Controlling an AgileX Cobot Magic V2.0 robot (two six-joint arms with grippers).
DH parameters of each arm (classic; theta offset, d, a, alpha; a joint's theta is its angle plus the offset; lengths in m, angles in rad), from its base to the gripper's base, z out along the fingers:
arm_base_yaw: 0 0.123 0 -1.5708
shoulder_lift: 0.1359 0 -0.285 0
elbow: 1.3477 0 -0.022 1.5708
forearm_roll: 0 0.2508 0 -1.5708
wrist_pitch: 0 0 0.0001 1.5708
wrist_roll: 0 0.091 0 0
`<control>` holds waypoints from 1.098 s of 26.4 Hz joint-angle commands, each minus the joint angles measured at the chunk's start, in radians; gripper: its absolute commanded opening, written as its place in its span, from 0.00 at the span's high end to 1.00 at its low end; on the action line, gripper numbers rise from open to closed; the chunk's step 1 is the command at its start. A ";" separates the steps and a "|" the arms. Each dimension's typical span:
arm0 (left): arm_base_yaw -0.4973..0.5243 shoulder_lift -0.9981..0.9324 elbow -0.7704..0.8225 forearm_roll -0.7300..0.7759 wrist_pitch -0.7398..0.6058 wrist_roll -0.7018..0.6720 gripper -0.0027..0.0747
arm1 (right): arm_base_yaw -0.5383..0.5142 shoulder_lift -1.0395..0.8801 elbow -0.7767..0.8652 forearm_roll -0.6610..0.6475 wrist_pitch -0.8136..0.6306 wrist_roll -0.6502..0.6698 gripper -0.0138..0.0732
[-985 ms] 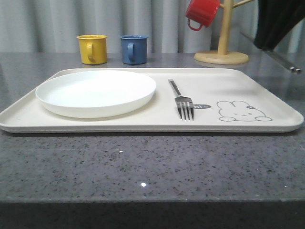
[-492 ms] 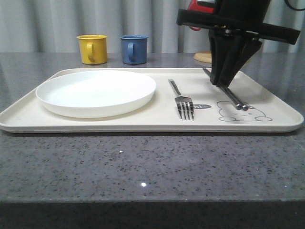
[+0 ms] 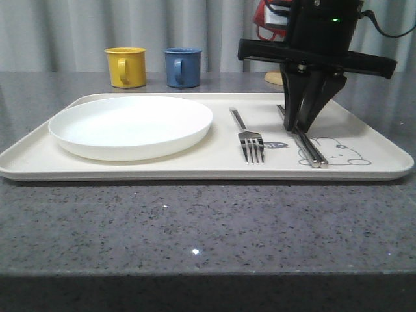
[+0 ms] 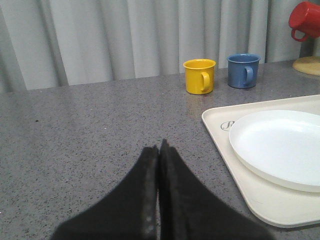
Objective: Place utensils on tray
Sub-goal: 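Carry the chopsticks onto the tray beside the fork and release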
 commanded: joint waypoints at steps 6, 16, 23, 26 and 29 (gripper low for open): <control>0.002 0.010 -0.028 -0.011 -0.085 -0.009 0.99 | -0.001 -0.049 -0.033 -0.013 -0.037 0.001 0.70; 0.002 0.010 -0.028 -0.011 -0.085 -0.009 0.99 | -0.003 -0.062 -0.033 -0.028 -0.004 -0.014 0.38; 0.002 0.010 -0.028 -0.011 -0.085 -0.009 0.99 | -0.054 -0.125 -0.034 -0.071 0.051 -0.116 0.37; 0.002 0.010 -0.028 -0.011 -0.085 -0.009 0.99 | -0.108 -0.145 -0.034 -0.072 0.093 -0.184 0.37; 0.002 0.010 -0.028 -0.011 -0.085 -0.009 0.99 | -0.169 -0.157 -0.034 -0.075 0.137 -0.251 0.37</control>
